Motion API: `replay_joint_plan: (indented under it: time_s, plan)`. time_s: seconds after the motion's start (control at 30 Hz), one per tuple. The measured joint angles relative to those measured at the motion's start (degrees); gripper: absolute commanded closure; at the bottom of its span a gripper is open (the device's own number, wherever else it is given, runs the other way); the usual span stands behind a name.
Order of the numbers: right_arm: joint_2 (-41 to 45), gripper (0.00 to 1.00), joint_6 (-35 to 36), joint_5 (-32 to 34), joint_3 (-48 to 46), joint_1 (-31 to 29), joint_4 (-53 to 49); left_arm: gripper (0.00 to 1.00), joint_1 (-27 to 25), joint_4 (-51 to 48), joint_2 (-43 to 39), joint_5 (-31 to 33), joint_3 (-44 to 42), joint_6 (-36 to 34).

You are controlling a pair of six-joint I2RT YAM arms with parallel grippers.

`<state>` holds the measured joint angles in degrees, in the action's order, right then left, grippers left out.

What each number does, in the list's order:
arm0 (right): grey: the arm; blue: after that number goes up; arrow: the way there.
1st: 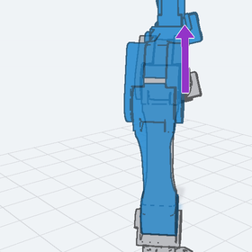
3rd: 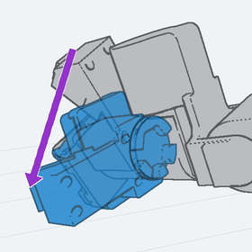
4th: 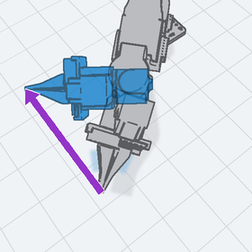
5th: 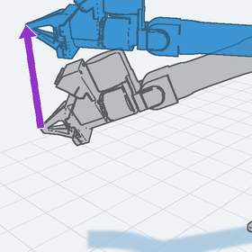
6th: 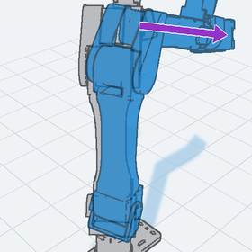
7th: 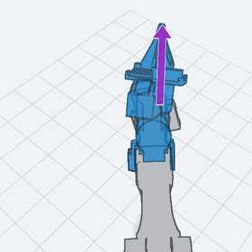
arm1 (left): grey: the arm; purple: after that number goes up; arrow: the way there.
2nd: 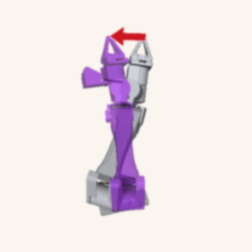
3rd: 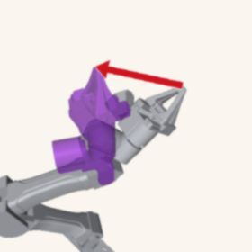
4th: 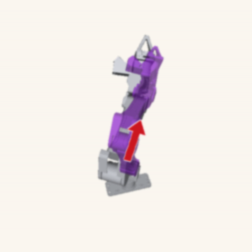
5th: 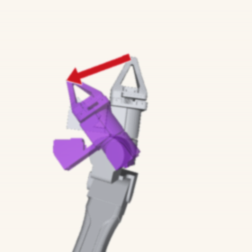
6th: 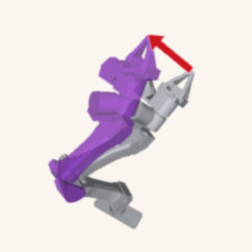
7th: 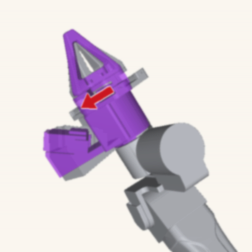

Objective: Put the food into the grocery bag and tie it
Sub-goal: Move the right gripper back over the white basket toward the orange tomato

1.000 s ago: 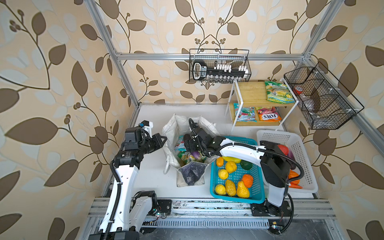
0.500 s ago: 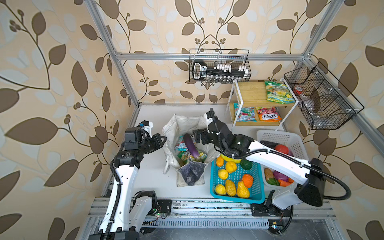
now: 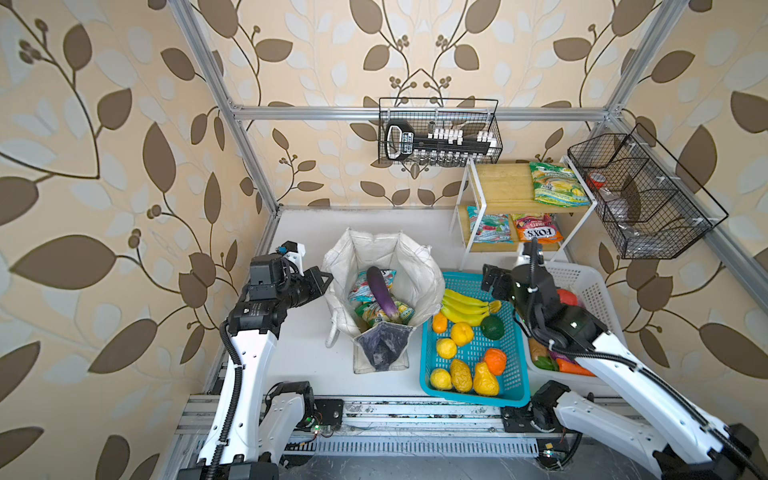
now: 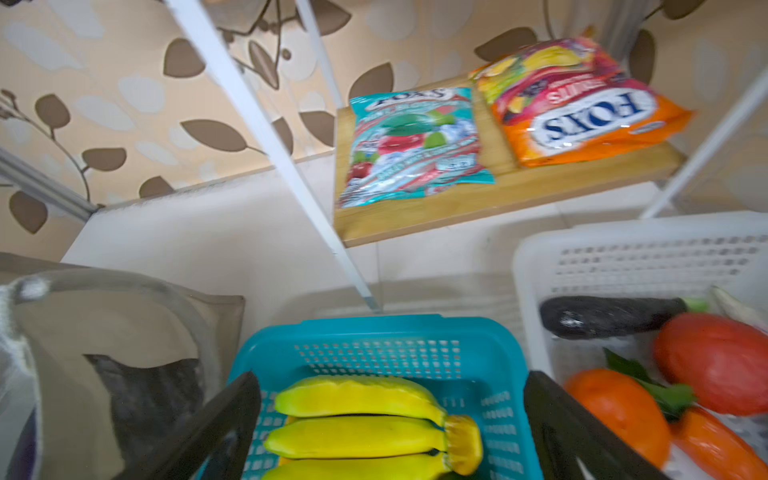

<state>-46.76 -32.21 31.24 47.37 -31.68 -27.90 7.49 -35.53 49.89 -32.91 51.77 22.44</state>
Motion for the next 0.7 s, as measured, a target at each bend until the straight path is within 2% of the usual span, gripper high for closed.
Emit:
replay_joint_plan:
  time_s: [0.17,0.27,0.4,0.53,0.7]
  plan:
    - [5.57,0.0,0.26,0.39,-0.24,7.34,-2.56,1.0,0.0,-0.04,0.0,0.11,0.0,0.0]
    - [5.05,0.0,-0.37,-0.74,-1.75,15.89,-4.09,1.0,0.0,-0.22,0.0,0.17,0.0,-0.02]
    - [3.93,0.01,-0.59,-6.34,-5.51,25.03,-5.49,1.0,0.0,-0.24,0.02,0.33,0.0,0.0]
    - [3.06,0.04,-0.04,-14.67,-8.31,33.09,-5.51,1.0,0.0,-0.24,0.09,0.33,0.0,0.0]
    - [1.46,0.03,-0.11,-19.96,-10.19,38.29,-4.94,1.0,0.0,-0.24,0.09,0.33,0.0,0.0]
